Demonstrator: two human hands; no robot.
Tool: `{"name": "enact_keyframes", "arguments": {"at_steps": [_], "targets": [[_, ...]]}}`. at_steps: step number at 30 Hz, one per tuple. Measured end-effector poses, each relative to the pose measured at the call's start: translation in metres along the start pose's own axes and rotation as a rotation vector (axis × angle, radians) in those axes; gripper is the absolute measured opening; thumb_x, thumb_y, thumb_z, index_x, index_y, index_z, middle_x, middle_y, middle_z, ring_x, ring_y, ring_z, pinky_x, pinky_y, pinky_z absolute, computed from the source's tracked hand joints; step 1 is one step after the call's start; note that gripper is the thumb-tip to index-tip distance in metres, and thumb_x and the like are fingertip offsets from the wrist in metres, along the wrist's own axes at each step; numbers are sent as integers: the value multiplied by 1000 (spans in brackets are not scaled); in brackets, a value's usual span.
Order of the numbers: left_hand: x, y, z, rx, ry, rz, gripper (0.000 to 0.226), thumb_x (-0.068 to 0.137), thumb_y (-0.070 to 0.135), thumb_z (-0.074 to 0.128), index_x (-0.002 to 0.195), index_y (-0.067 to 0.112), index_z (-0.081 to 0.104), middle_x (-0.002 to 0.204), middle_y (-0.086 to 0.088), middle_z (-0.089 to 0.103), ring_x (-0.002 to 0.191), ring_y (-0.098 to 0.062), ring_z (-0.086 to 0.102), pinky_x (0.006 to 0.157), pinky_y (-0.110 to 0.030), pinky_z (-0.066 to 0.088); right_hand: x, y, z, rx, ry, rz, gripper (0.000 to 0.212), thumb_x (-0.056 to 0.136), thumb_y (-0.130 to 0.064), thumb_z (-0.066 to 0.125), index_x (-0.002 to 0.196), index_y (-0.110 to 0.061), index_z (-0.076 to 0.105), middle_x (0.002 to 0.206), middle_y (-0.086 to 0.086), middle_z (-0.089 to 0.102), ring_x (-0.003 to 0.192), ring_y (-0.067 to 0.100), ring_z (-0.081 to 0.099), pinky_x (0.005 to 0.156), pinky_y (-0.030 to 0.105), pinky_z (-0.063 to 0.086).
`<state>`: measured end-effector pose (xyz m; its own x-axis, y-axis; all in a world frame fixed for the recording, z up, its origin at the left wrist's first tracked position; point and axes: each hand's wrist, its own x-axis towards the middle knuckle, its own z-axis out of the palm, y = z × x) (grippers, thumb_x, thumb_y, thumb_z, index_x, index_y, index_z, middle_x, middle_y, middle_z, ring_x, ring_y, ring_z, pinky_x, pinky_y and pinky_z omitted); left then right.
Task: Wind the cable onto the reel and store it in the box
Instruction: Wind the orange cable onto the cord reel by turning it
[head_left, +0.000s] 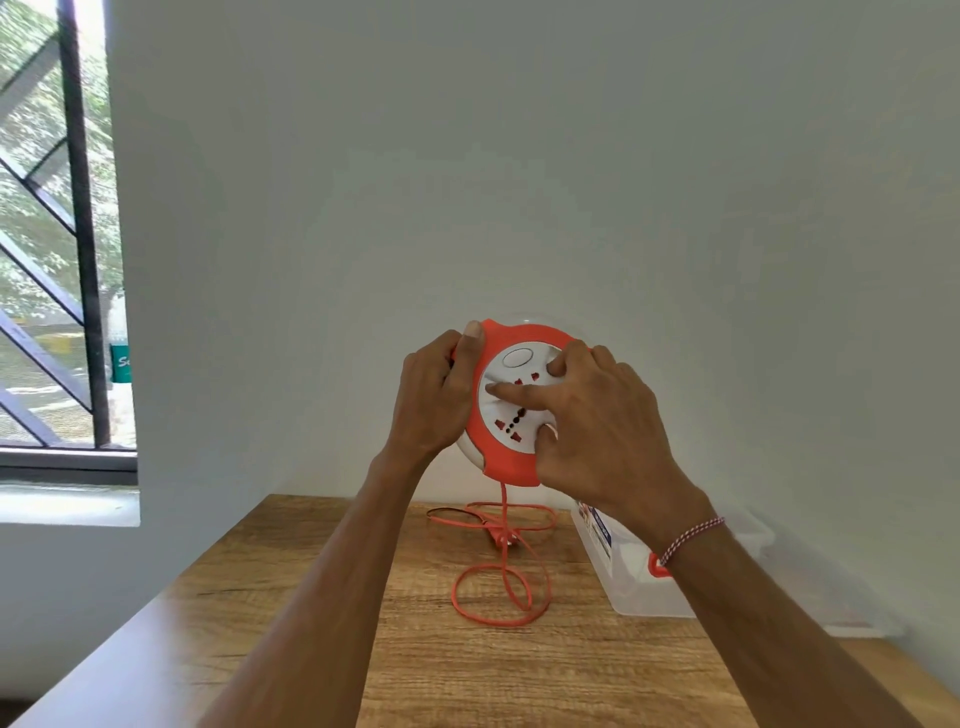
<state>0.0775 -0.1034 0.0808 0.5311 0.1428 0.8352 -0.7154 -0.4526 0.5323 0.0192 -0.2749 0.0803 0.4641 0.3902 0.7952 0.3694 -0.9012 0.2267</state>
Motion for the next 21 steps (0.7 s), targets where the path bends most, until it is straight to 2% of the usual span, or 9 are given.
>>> {"name": "enact_keyframes", "arguments": {"at_steps": [3,6,8,10,13,17,19,21], "targets": [[-1,1,0,1,10,3,63,100,52,34,89,-1,65,79,-15,72,66,-26,70,65,-52,59,-1,0,2,18,40,68,61,74,-52,69,133,-41,56,119,10,64,103,29,61,84,42,54],[0,0,0,4,18,15,63,101,52,34,82,-1,62,72,-16,68,63,-31,66,61,-51,57,0,-4,3,58,94,143,67,77,-66,60,136,-35,55,113,7,70,93,26,67,79,38,57],[0,1,0,2,12,13,60,101,51,34,81,2,63,72,-12,69,61,-26,67,60,-45,57,1,-6,3,81,122,180,73,76,-72,59,135,-29,57,108,5,74,84,25,71,74,35,58],[0,0,0,-6,0,8,58,102,49,34,83,4,64,73,-9,70,62,-22,68,61,-42,58,2,-6,3,71,138,183,75,77,-73,58,133,-24,59,107,4,74,83,25,71,73,35,58],[0,0,1,-23,11,-12,57,100,50,34,89,5,67,78,-7,73,65,-20,71,64,-40,61,3,-1,3,95,154,109,68,80,-63,64,130,-17,61,112,8,71,94,28,65,80,39,56],[1,-3,-1,-24,29,-30,57,99,51,34,93,5,68,83,-7,75,69,-19,73,68,-40,64,6,11,2,134,177,-97,36,77,-27,80,110,-15,72,114,12,66,101,29,58,78,44,59],[1,-4,-1,-27,32,-31,57,98,51,34,92,5,68,82,-6,75,69,-20,72,67,-41,63,7,14,0,120,42,-163,38,70,-21,86,106,-23,74,127,10,60,113,31,52,84,46,56],[1,-3,0,-33,36,-28,57,98,52,34,92,6,68,82,-6,74,68,-19,72,66,-40,63,7,11,-4,70,-110,-144,50,69,-25,86,115,-34,70,142,7,48,125,32,41,95,48,49]]}}
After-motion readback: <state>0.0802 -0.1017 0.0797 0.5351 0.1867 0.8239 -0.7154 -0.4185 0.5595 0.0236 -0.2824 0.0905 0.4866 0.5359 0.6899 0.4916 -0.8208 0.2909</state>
